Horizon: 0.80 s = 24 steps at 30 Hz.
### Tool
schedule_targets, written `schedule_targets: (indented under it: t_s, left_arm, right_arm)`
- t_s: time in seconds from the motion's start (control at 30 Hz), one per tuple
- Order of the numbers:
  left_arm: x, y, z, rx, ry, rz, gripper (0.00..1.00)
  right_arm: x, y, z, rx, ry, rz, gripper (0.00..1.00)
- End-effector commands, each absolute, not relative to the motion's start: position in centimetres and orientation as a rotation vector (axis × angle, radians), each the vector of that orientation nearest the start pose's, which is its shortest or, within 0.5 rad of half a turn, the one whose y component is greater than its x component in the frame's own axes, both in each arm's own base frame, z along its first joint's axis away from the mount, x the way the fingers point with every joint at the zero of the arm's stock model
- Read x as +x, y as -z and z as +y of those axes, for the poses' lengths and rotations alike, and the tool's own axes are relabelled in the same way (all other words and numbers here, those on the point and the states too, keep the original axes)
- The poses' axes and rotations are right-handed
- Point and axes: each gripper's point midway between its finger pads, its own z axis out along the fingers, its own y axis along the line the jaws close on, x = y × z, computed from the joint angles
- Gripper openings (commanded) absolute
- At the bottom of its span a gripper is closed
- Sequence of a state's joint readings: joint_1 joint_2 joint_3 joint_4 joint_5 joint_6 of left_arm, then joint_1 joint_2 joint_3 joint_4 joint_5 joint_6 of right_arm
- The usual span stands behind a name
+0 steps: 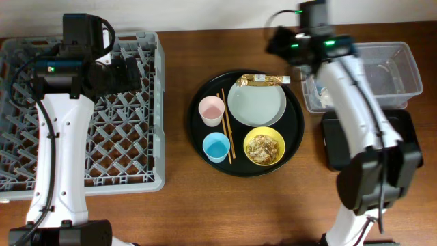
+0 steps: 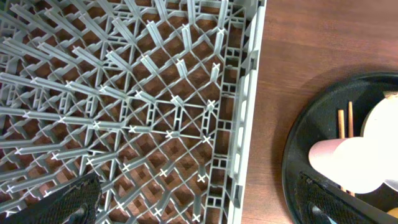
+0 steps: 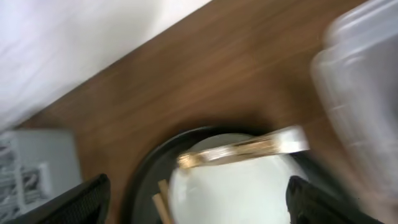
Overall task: Sort waste into correct bins and load items into the dishwasher rack
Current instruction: 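Reach the right gripper back to the gold wrapper on the plate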
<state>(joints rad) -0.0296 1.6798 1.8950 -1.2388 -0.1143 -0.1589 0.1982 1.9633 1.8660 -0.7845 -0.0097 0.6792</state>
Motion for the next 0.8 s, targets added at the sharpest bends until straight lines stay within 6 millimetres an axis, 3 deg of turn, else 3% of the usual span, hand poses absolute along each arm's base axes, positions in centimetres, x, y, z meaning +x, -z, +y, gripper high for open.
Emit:
schedule_targets:
  t_s: [0.0,0.23,0.5,0.6,0.73,0.77]
  left_arm:
    - [40.6,-28.0,0.8,-0.225,-0.068,2.57,0.99]
    - [40.4,-27.9,0.8,-0.225,-0.07,2.58,0.99]
    - [40.3,-27.9,0.8,-0.225,-0.069,2.581,0.99]
    - [40.4,-27.9,0.8,-0.225,-0.07,2.58,0.99]
    - [40.4,-27.9,0.8,-0.225,-0.07,2.58,0.99]
    - [40.4,-27.9,0.8,-0.225,-0.07,2.58,1.0]
  right_arm:
    - [52.7,-16.6,11.4,0.803,-0.299,2.401,0.88]
    - [53.4,-10.3,12.5,0.917,-0.261,2.449,0.86]
    - [52.7,-5.1,12.5,0.937,-0.187,2.55,0.86]
    - [51.7,-4.4,12.6,0.945,-0.17,2.6,0.85]
    - [50.8,-4.0,12.4,0.953,-0.146,2.637,0.76]
    - [50.3,-3.8,12.4,0.957,-0.139,2.657,0.64]
